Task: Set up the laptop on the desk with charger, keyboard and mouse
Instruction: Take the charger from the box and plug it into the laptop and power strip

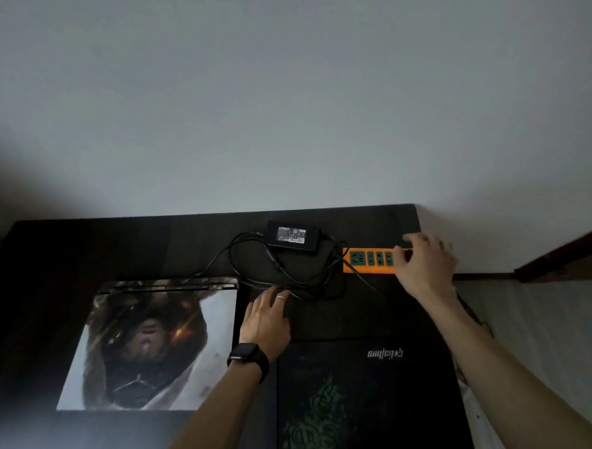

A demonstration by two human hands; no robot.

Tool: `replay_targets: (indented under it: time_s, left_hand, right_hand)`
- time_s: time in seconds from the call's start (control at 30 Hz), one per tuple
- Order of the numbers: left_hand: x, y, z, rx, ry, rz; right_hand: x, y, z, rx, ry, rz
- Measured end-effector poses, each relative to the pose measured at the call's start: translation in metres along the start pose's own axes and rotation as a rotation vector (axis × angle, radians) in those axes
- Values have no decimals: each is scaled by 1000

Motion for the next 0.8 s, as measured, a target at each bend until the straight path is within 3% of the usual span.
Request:
replay_targets:
  time_s: [0.1,0.17,0.3,0.47,0.57,0.73,0.8]
  left_hand:
    - [-23,3,1,1,72,19]
    - [-41,6,0,-3,109,24]
    - [-75,17,-10,1,167,81]
    - [-111,55,-34,50,308,336]
    - [-126,76,-45,24,340,392]
    - [-136,86,-48,-40,297,328]
    - [-143,87,-42,-98,239,314]
  right_hand:
    - [-54,17,-11,-7,-70,181]
    - [-84,26,-30,-55,21,253]
    - [-102,28,-67,-193,271,211]
    - [-95,26,-88,-316,443,101]
    - [-97,26,-91,-300,419,95]
    - [-138,48,-74,-209,149,212]
    - [-167,64,-68,-195,120,298]
Point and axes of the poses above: each hand's wrist, its own x-axis towards the middle knuckle, its own z-axis out of the back of the hand, y = z × x, the point moved 3 cm from there along x, towards the middle knuckle, and after that the axes turned 3 degrees about y, right-handed, at the moved point
